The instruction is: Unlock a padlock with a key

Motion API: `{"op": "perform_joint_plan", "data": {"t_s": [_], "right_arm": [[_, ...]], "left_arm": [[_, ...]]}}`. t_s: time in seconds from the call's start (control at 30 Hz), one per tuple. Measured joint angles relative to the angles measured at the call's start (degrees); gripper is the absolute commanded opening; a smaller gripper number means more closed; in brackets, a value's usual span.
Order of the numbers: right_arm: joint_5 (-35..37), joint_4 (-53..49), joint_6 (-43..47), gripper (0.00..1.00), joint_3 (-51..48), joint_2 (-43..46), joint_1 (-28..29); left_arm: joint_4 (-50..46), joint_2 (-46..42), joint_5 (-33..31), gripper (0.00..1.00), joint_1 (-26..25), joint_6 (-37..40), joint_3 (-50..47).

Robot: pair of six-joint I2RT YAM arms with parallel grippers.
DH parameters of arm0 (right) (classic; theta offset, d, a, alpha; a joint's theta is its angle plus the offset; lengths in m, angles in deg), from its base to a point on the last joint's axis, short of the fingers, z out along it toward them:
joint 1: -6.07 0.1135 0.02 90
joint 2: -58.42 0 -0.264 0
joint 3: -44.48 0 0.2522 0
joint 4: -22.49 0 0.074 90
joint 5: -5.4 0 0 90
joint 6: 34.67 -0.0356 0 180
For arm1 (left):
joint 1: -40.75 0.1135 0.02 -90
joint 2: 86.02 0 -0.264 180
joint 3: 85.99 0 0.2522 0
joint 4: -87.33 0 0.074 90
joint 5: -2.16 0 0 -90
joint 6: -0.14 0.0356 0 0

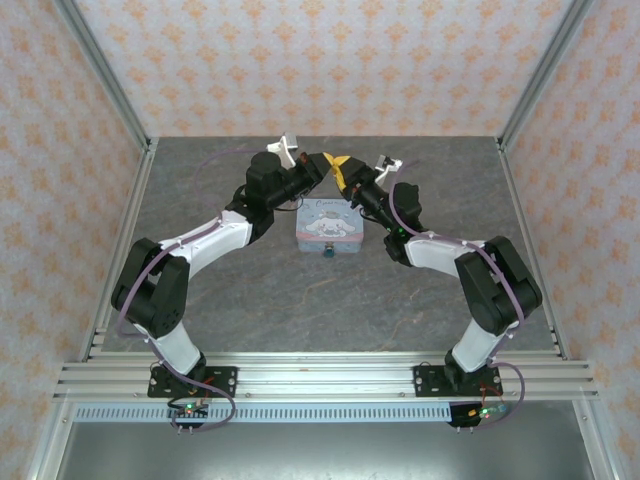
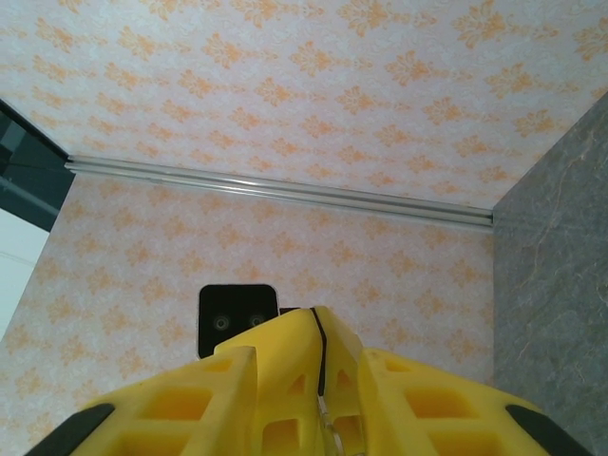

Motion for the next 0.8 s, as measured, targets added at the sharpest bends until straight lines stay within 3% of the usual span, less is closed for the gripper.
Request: {"op": "perform_joint_plan", "data": {"t_s": [0.2, 0.43, 0.8], "right_arm": [[0.7, 0.44, -0.2, 0.33, -0.72, -0.31, 0.26], [1.16, 2.49, -0.85, 0.25, -3.23, -0.31, 0.94], [1.16, 2.58, -0.87, 0.25, -3.74, -0.31, 1.29]], "left_arm": [[0.17, 0.63, 0.02, 0.0, 0.07, -0.17, 0.0], [0.63, 0.66, 0.0, 0.0, 0.15, -0.83, 0.0], [0.7, 0.66, 0.0, 0.0, 0.15, -1.2, 0.0]]}}
